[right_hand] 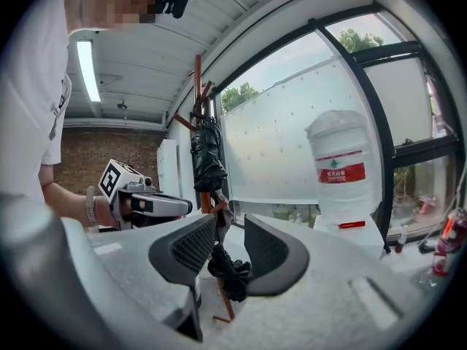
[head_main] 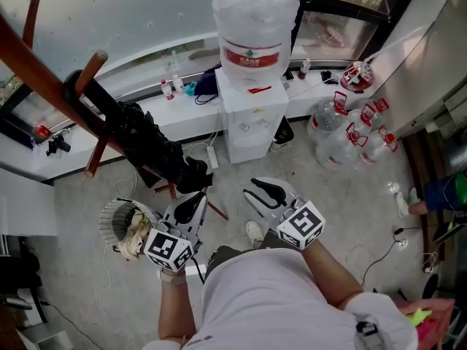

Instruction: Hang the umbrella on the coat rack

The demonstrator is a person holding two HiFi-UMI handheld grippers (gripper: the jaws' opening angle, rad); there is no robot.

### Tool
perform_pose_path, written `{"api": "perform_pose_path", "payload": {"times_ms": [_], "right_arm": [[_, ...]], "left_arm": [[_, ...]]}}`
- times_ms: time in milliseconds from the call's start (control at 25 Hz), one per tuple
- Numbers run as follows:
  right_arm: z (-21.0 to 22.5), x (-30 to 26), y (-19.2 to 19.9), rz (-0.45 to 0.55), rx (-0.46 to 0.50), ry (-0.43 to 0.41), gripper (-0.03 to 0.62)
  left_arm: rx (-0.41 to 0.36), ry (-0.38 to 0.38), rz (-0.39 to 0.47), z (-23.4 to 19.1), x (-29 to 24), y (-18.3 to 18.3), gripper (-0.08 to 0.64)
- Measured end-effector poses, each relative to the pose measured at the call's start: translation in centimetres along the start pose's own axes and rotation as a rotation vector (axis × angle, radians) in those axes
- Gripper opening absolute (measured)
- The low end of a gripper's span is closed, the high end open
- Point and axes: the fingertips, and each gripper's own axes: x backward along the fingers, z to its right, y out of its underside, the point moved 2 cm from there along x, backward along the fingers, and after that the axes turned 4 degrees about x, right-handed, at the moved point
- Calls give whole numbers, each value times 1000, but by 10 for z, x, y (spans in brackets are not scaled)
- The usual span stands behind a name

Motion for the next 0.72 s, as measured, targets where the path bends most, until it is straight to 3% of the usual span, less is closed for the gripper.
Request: {"api": "perform_pose_path", "payload": {"times_ms": [720], "right_arm": [[-7,-12,1,-8,-24,-31,129]], "left_arm": [[20,-33,8,-6,14,3,2]]}}
